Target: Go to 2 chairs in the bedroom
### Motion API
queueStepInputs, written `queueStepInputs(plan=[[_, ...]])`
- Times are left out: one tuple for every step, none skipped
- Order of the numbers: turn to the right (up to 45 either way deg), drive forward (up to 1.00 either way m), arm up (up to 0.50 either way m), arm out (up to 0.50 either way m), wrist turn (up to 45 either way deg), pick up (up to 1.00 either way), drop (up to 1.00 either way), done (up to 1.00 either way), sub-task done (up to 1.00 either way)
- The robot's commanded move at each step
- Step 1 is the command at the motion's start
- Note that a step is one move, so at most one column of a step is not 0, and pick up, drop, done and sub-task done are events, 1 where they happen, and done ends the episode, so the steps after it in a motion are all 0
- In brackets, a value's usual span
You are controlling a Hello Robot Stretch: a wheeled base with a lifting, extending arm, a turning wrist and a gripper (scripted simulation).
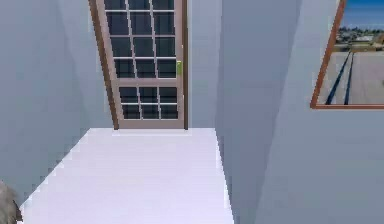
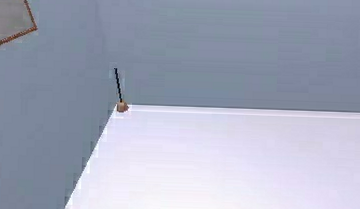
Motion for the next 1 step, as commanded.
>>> queueStepInputs(plan=[[-45.0, 0.00, 0.00, 0.00, 0.0, 0.00, 0.00, 0.00, 0.00]])
